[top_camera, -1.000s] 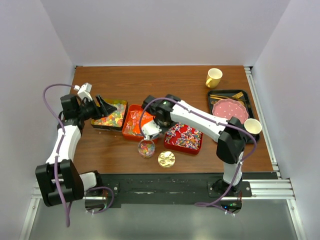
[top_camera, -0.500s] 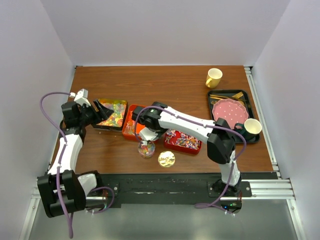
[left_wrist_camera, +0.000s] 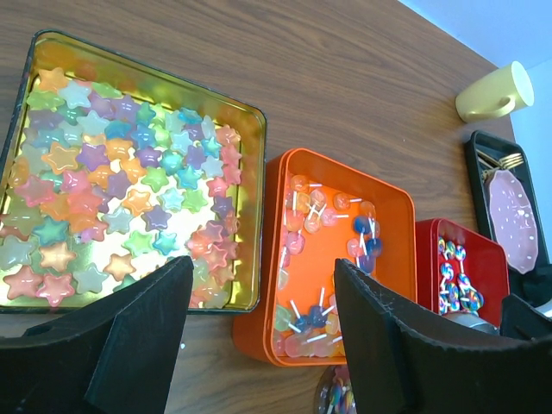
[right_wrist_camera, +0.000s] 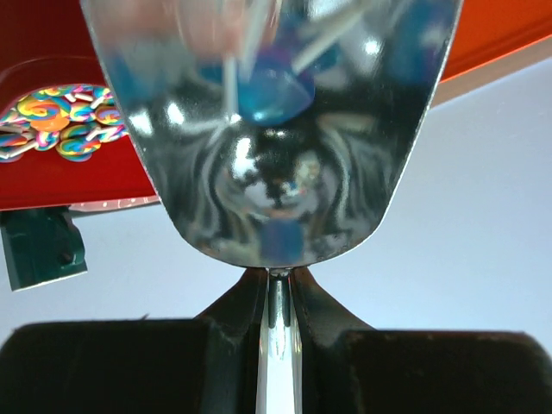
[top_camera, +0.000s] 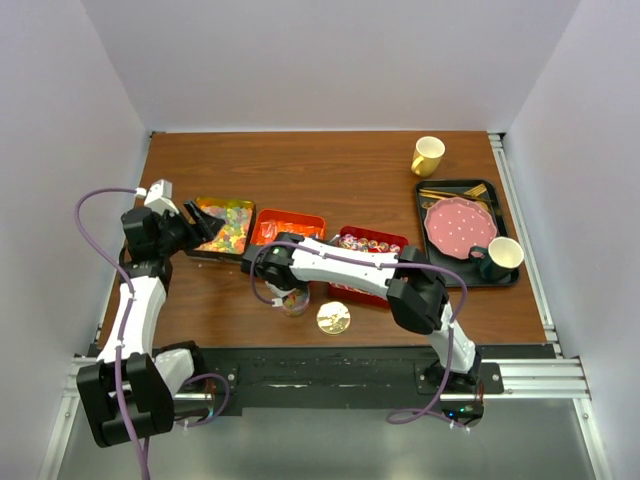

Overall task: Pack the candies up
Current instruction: Place the fake candies in the packing bottle, then adjust the spatula, then scoop the fake candies from the storage box.

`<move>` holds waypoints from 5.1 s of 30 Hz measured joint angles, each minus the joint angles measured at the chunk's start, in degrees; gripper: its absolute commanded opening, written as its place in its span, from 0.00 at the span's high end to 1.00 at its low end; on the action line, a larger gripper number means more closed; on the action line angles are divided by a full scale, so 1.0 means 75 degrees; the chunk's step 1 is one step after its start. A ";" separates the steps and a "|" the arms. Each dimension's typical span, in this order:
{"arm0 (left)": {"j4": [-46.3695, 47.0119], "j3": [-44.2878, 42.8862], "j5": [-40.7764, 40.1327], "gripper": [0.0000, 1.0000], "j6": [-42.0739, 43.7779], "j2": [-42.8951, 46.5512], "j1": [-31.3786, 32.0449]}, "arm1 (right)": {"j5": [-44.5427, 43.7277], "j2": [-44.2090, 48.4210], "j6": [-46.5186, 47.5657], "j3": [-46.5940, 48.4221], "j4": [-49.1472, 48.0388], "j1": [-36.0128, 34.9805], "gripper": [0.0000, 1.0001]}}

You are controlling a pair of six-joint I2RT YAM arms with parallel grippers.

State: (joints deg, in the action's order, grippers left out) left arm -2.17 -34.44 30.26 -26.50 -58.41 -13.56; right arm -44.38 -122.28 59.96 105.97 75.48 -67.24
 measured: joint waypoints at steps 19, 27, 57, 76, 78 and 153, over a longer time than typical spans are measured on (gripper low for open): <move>0.1172 0.1087 0.1891 1.00 -0.1046 0.0280 -0.0026 | 0.1696 0.0469 -0.1081 0.0935 0.0134 0.0653 1.00; 0.3156 0.2069 0.3631 1.00 -0.2535 0.0510 0.0638 | 0.2582 0.0187 -0.1495 0.1784 0.0224 0.1585 1.00; 0.2317 0.1559 0.3395 1.00 -0.1900 -0.0385 0.0542 | 0.4465 0.0883 -0.1623 0.2285 0.0259 0.1061 1.00; -0.1075 0.2028 0.0734 0.28 -0.1606 0.0350 0.0023 | 0.2996 -0.1195 0.0612 0.2885 0.0187 0.1886 1.00; -0.1005 0.2148 0.0848 0.28 -0.1894 0.0181 0.0023 | 0.2838 -0.1469 0.0781 0.3042 0.0172 0.1865 1.00; -0.4252 -0.1731 0.1629 0.30 0.0175 -0.2710 -0.0160 | 0.5992 -0.1900 0.0548 0.3293 -0.1285 0.2113 1.00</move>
State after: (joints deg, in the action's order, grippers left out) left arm -34.06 -47.42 42.48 -25.19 -78.74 -14.76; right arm 0.56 -136.53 64.07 130.67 65.84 -51.40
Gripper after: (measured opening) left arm 0.700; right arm 0.114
